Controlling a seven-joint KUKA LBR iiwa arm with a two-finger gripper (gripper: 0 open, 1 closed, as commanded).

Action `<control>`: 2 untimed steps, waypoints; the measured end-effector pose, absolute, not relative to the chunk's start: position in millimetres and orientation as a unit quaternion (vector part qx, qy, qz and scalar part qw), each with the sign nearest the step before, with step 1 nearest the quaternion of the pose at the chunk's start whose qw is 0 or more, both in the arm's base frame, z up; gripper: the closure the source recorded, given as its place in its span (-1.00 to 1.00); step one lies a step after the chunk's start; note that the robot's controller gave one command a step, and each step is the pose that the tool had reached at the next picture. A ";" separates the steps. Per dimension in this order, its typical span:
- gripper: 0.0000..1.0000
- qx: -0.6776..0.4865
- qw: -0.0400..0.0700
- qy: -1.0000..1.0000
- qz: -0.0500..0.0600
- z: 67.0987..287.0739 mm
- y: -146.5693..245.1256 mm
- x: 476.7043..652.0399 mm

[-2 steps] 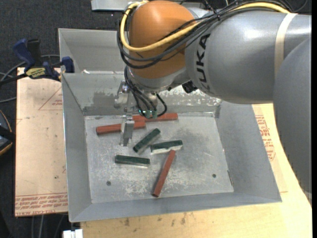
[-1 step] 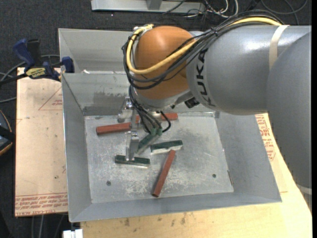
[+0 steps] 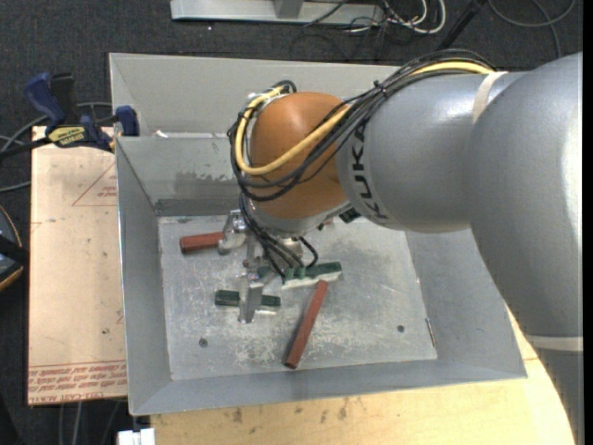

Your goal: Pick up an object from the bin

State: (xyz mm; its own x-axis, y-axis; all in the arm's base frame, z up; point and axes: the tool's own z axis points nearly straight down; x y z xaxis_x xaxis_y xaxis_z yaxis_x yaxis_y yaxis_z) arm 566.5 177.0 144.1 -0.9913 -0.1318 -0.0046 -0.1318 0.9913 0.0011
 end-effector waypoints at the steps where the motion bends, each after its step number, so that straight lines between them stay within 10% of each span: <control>1: 1.00 -0.084 0.009 0.996 0.003 77.8 152.7 564.7; 2: 1.00 -0.084 0.009 0.996 0.003 77.7 152.7 564.6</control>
Offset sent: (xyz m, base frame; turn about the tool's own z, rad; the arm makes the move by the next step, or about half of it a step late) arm 0.0000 0.0000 0.0000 0.0000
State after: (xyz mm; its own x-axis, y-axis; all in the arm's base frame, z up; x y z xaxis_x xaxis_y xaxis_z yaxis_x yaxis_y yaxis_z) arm 564.6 152.7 77.7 -0.9857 -0.1677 -0.0177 -0.1678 0.9858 0.0041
